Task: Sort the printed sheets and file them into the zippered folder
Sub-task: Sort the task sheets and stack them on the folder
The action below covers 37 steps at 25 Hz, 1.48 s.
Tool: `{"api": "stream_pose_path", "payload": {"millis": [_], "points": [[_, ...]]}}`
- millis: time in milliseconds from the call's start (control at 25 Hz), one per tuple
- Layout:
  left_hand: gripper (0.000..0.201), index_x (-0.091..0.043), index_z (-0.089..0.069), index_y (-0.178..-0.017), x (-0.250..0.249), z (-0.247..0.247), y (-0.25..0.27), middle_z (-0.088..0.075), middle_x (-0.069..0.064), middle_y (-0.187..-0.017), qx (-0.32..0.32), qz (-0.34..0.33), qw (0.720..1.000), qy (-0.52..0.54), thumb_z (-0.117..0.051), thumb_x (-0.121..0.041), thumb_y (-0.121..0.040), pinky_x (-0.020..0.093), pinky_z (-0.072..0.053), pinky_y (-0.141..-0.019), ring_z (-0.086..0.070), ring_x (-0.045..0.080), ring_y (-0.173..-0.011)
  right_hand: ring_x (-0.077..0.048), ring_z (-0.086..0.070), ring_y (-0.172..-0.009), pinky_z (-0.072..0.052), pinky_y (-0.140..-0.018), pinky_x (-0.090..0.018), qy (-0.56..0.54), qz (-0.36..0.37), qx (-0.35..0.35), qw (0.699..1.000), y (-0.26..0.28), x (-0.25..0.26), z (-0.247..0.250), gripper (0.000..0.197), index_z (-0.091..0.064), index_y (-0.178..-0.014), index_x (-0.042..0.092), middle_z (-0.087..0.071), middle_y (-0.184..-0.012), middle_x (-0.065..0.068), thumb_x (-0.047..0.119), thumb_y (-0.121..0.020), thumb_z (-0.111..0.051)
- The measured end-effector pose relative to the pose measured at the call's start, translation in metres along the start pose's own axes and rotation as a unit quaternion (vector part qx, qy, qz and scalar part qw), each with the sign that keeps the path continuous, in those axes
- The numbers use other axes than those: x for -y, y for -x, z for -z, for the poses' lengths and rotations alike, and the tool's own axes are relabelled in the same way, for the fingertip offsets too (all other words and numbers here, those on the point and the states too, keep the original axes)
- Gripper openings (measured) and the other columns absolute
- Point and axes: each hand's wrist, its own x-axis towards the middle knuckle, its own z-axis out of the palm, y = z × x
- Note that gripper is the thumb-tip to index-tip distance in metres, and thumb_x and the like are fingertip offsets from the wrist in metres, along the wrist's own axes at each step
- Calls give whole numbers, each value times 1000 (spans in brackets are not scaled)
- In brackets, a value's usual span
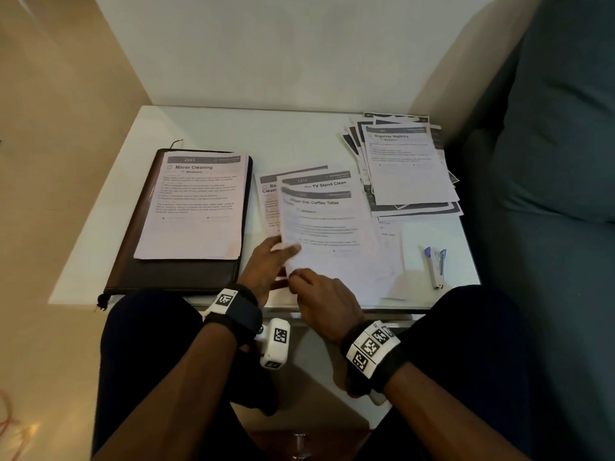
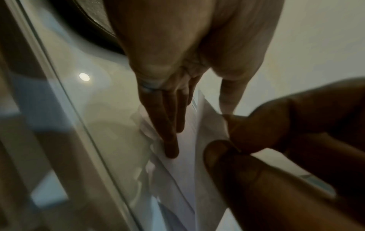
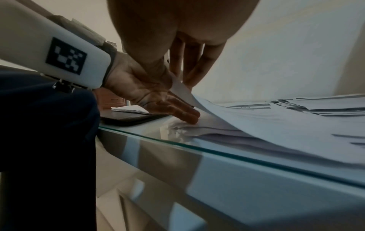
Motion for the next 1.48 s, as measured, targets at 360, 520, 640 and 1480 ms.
{"api": "stream_pose_path", "payload": {"millis": [360, 520, 640, 1480], "points": [[47, -17, -69, -126, 22, 13, 0, -76, 2, -120, -36, -41, 998, -37, -50, 8, -92, 57, -52, -103, -69, 35, -114, -21, -51, -129, -44, -107, -39, -221, -396, -63, 889, -4, -71, 21, 52, -48, -140, 21, -55, -139, -2, 48, -97, -60], [45, -16, -70, -125, 22, 15, 6, -76, 5, -120, -33, -30, 999, -4, -48, 8, -93, 58, -51, -104, -68, 37, -115, -17, -73, -92, -57, -91, -41, -357, -396, -65, 844, -12, -92, 23, 47, -49, -138, 25, -69, -121, -1, 47, -98, -60], [42, -16, -72, -118, 23, 20, 3, -77, 5, -117, -72, -10, 997, 8, -49, 8, -92, 58, -51, -105, -67, 38, -114, -25, -60, -117, -49, -102, -42, -215, -406, -86, 884, -20, -115, 23, 48, -51, -139, 16, -61, -130, -7, 41, -99, -59], [24, 0, -65, -106, 35, 33, 14, -65, 11, -112, -258, 72, 960, 81, -49, 13, -93, 27, -45, -68, -57, 17, -83, -38, -52, -123, -48, -103, -46, -149, -449, -11, 881, -36, -153, 23, 81, -40, -141, 7, -40, -139, -18, 24, -77, -86]]}}
